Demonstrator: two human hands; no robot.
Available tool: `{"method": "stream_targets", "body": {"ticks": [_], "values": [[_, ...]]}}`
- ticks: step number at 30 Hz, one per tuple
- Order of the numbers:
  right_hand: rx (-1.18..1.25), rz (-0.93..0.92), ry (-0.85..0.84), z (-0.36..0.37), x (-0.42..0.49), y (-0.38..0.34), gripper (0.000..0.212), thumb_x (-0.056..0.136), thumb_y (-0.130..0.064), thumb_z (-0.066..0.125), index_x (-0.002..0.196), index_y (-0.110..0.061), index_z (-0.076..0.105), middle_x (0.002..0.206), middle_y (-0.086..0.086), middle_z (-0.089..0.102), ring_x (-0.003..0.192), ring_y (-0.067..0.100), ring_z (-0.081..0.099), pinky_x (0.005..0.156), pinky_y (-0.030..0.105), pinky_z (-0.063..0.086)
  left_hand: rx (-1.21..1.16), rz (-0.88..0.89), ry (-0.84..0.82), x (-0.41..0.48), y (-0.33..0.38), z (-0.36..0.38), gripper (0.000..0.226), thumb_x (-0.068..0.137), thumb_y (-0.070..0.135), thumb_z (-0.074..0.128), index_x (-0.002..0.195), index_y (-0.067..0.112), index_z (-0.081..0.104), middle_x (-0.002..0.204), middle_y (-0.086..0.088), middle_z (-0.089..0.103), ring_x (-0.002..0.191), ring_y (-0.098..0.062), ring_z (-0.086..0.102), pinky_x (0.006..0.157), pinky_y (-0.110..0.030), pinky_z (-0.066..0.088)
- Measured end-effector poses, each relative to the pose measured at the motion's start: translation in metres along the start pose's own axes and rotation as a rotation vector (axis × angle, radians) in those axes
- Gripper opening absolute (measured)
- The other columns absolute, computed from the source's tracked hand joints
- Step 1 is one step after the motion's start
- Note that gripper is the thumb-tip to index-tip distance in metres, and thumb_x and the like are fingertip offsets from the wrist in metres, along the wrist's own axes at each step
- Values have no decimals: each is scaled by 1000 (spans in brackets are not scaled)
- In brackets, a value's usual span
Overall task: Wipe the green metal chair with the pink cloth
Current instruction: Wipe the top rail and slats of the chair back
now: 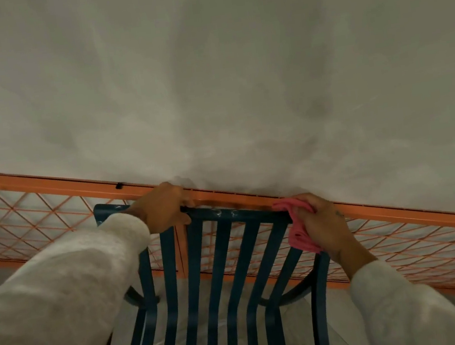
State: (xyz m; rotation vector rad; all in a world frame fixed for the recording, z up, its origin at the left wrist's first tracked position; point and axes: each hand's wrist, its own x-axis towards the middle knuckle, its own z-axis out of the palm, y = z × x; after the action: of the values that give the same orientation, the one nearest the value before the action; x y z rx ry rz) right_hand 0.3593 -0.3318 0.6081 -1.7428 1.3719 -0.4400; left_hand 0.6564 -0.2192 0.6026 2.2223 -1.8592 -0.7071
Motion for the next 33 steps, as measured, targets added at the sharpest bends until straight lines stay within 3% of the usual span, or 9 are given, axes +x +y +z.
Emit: {"method": "stream_targets", "body": {"ticks": [4, 7, 12, 19, 22, 25, 29, 31, 33], "values": [[204, 77, -132, 27, 12, -26, 12, 95, -24, 60, 100, -28, 70, 91, 3, 75, 78, 27, 72, 72, 39, 59, 13, 3, 31, 1, 0, 4, 25, 84, 23, 73, 109, 20, 72, 105, 1, 72, 91, -16, 65, 89, -35, 54], [260, 68, -202, 52, 13, -45, 11, 95, -19, 60, 100, -23, 69, 91, 4, 75, 77, 27, 72, 73, 40, 59, -14, -14, 69, 0, 0, 8, 26, 84, 22, 73, 110, 19, 72, 103, 1, 72, 86, -14, 63, 84, -29, 51], [44, -119, -180, 78, -4, -45, 15, 99, -19, 53, 103, -29, 64, 82, -13, 70, 54, 8, 62, 49, 18, 49, -25, -20, 94, -1, -1, 11, 24, 84, 22, 73, 108, 20, 72, 101, 0, 72, 87, -16, 65, 86, -34, 54], [-171, -236, 10, 65, -32, -23, 24, 100, -18, 50, 113, -34, 63, 102, -26, 56, 62, -22, 55, 47, -2, 39, -45, -18, 116, -2, 0, 14, 25, 84, 22, 73, 109, 21, 73, 103, 4, 72, 87, -13, 65, 85, -31, 54], [-209, -232, 123, 68, -28, -22, 25, 101, -20, 49, 120, -30, 62, 110, -9, 65, 56, -4, 58, 43, 3, 39, -34, -16, 120, -3, 1, 13, 23, 84, 22, 73, 107, 20, 73, 101, 3, 72, 87, -15, 66, 85, -34, 56], [-279, -297, 109, 89, -22, -24, 31, 100, -20, 52, 128, -30, 59, 122, -9, 58, 81, 4, 62, 55, -1, 39, -34, -19, 117, -3, 2, 12, 25, 83, 21, 75, 107, 19, 74, 103, 2, 72, 88, -16, 67, 86, -34, 56], [-367, -415, 47, 94, -24, -21, 39, 97, -17, 56, 134, -29, 56, 132, -12, 51, 93, -3, 52, 66, -11, 35, -35, -18, 108, -3, 2, 11, 23, 82, 21, 75, 106, 20, 74, 101, 2, 73, 86, -15, 67, 86, -34, 56], [-420, -489, 41, 85, -27, -6, 49, 94, -12, 61, 138, -28, 49, 143, -7, 49, 121, 6, 51, 97, 7, 37, -47, -13, 108, -3, 2, 11, 22, 83, 21, 74, 105, 20, 74, 99, 2, 73, 85, -14, 67, 85, -34, 56], [-484, -540, 102, 74, -27, 16, 54, 88, -5, 67, 135, -24, 49, 146, 0, 48, 132, 18, 44, 103, 30, 35, -49, -11, 100, -3, 2, 11, 22, 83, 21, 73, 106, 20, 74, 99, 2, 73, 85, -15, 67, 85, -33, 55]]}}
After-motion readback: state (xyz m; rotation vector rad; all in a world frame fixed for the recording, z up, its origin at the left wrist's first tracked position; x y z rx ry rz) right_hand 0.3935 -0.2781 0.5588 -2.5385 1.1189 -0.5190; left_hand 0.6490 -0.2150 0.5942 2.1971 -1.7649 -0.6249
